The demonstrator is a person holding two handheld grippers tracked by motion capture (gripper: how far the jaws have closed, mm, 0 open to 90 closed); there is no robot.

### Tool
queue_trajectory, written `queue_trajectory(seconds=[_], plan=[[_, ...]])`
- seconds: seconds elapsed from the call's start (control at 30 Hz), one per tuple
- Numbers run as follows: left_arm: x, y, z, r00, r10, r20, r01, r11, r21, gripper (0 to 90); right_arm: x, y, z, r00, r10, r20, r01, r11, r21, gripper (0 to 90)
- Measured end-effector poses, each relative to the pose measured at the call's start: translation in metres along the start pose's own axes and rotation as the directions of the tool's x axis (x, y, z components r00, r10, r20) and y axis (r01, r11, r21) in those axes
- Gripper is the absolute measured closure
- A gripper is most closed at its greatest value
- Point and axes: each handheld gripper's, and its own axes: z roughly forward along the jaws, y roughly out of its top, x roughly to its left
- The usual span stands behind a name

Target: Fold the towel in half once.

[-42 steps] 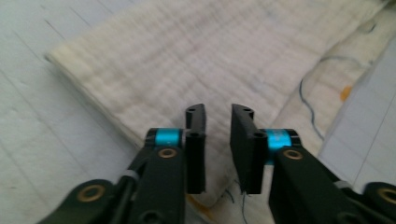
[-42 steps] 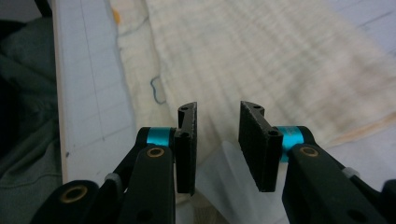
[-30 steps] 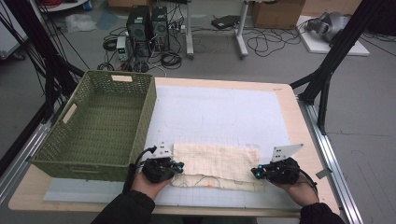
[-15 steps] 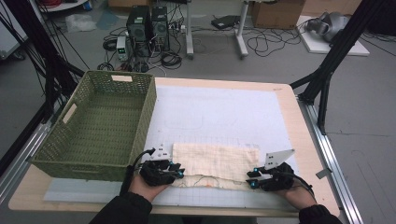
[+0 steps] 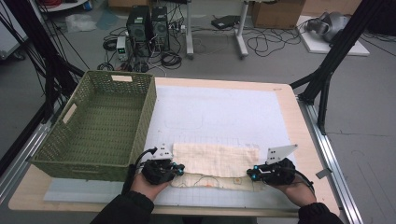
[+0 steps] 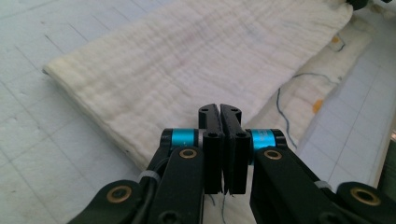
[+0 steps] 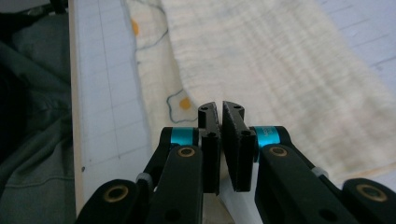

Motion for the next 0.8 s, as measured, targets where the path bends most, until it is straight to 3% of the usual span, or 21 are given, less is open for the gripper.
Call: queue_trajectory(seconds=[0.17,0.3,0.4,0.57,0.67,0.8], plan=[[0.0,0.003,-0.009,0.9997,-0.023,0.004,0.023,0.9991,-0.034,87.3,-0.001,0.005,-0.011,1.0,0.001,0.008,0.0,0.999,-0.045,85.7],[-0.005,-0.001,-0.014,0.9998,-0.01,0.019,0.01,0.9999,-0.014,87.3,0.006,0.006,-0.013,0.9999,-0.008,-0.01,0.007,0.999,-0.052,85.7],[-0.008,-0.008,-0.014,0.9998,-0.002,0.021,0.001,0.9998,0.022,87.3,0.011,0.002,-0.01,0.9993,-0.007,-0.037,0.006,1.0,-0.025,85.7],[-0.008,-0.023,-0.003,0.9998,-0.01,0.016,0.009,0.9971,0.075,86.5,0.014,-0.014,0.011,0.9959,0.02,-0.089,-0.014,0.998,0.068,85.2],[-0.008,-0.022,-0.004,0.9997,-0.008,0.023,0.007,0.9984,0.056,81.7,0.012,-0.012,0.008,0.9951,0.028,-0.095,-0.025,0.999,0.032,82.3],[-0.006,-0.014,-0.008,0.9999,-0.003,0.015,0.003,1.0,-0.006,72.6,0.006,-0.004,-0.002,0.9955,0.046,-0.083,-0.053,0.996,-0.078,75.2]])
